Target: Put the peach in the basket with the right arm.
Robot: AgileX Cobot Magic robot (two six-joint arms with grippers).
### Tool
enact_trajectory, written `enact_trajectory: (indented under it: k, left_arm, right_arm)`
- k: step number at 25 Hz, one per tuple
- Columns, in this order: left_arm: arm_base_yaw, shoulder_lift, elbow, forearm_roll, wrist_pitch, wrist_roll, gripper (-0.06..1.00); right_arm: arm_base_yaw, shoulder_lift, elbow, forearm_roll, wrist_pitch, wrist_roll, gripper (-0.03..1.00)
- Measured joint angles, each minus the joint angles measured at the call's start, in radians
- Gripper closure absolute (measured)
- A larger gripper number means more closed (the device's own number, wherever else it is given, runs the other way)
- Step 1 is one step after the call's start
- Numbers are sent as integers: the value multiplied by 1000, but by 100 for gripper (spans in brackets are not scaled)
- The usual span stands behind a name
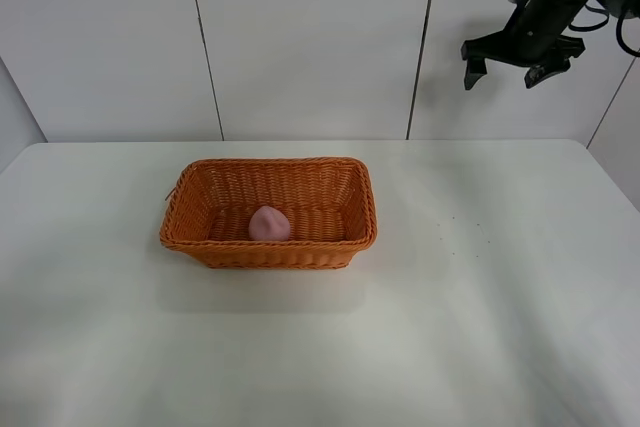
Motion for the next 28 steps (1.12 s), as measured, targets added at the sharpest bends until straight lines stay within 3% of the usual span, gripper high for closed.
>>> enact_trajectory:
  k: [6,22,28]
  left_arm:
    - [0,0,0,0,0,0,-5]
    - [0,0,0,0,0,0,-5]
    - [0,0,0,0,0,0,-5]
  right_arm:
    - [0,-216,268,0,-2,-10,27]
    - [0,-1201,1408,6,-4,-21,27]
    - [0,-1588,1738,6,-166,-59,27]
